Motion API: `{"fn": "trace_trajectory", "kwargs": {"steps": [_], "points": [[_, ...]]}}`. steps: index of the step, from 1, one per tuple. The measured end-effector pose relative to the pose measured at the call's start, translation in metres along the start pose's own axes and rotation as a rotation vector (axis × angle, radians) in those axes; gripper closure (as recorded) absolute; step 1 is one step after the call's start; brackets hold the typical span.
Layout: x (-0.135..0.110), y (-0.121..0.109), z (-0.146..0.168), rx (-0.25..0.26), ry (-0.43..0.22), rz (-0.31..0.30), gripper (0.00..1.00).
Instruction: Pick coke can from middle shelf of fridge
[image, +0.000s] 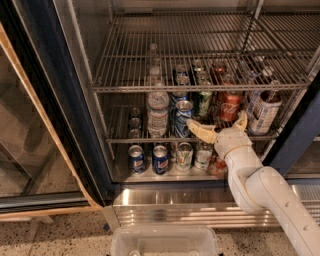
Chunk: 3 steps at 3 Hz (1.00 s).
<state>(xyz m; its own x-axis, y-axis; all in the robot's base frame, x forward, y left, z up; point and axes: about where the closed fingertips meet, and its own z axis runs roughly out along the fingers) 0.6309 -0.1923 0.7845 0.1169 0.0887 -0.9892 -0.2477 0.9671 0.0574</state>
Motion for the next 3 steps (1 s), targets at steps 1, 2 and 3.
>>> {"fn": "trace_trajectory", "kwargs": {"steps": [1,2,3], "points": [[0.000,0.000,0.000,0.000,0.000,0.000,0.00],[-0.001,-0.012,-0.001,0.059,0.002,-0.006,0.00],[-0.004,-0.025,-0.003,0.130,0.003,-0.009,0.00]]}}
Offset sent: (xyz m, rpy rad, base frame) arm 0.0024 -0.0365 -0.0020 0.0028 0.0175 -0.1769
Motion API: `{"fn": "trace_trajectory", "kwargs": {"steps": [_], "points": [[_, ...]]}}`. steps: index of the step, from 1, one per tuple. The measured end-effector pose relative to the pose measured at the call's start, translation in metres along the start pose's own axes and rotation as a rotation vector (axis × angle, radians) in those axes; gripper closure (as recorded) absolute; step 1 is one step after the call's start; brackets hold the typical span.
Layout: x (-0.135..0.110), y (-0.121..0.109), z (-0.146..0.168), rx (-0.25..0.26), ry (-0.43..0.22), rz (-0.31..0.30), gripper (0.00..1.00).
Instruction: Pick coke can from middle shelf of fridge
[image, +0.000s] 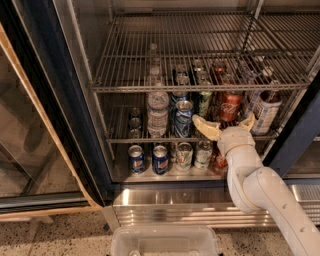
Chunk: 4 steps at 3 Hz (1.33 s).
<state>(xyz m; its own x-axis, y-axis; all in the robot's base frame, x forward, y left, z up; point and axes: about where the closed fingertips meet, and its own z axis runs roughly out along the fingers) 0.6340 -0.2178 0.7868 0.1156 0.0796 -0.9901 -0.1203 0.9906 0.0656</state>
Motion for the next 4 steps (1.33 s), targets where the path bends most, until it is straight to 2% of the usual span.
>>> {"fn": "trace_trajectory", "kwargs": {"steps": [1,2,4], "points": [[0.001,0.002,0.001,0.000,-0.003,-0.002,0.00],[-0.001,0.003,0.012,0.023,-0.034,0.011,0.00],[-0.005,-0.002,0.026,0.068,-0.066,-0.004,0.00]]}}
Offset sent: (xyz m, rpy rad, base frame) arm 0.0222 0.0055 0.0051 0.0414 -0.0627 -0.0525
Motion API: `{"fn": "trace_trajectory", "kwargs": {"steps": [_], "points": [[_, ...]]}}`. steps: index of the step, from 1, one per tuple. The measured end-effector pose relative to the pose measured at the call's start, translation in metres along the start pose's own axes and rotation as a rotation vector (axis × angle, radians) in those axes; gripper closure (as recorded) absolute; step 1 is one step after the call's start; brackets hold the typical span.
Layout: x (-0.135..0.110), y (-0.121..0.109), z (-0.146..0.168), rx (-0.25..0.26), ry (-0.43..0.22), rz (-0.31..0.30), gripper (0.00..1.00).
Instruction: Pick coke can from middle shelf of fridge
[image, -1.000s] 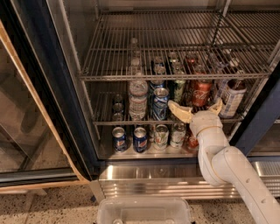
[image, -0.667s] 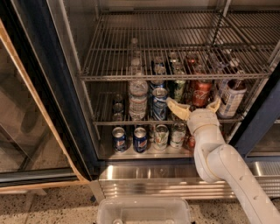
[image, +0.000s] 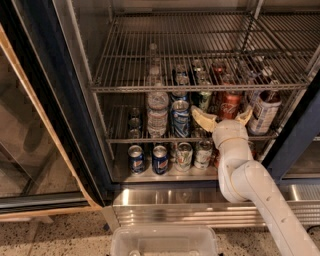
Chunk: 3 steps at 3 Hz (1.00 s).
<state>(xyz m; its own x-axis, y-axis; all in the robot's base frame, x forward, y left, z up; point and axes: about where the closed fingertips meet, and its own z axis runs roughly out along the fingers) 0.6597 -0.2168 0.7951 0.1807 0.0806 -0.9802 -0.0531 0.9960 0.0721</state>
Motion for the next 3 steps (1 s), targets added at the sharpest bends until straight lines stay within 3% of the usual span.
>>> {"fn": "trace_trajectory", "kwargs": {"steps": [3], "points": [[0.009,-0.021,0.005,0.067,0.011,-0.019,0.00]]}}
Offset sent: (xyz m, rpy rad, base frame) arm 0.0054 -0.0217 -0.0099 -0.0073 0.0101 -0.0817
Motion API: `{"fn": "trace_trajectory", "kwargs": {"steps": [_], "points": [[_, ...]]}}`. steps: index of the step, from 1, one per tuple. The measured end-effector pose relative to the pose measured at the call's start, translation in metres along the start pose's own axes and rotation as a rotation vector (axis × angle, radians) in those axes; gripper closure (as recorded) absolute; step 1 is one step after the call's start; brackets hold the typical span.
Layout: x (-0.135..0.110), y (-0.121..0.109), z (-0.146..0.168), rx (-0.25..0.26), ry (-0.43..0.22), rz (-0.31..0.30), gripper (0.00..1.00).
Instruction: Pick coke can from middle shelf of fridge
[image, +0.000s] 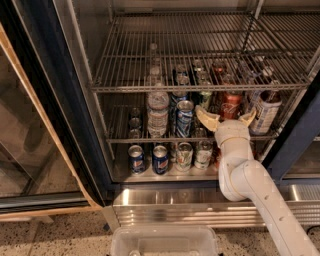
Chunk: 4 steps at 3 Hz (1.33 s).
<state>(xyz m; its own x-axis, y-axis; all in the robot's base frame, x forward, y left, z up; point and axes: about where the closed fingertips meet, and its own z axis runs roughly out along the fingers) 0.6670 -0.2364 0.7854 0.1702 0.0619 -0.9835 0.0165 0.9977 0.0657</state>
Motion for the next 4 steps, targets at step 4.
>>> {"fn": "trace_trajectory", "kwargs": {"steps": [4], "points": [[0.012,-0.027,0.007,0.044,0.039,-0.017,0.19]]}}
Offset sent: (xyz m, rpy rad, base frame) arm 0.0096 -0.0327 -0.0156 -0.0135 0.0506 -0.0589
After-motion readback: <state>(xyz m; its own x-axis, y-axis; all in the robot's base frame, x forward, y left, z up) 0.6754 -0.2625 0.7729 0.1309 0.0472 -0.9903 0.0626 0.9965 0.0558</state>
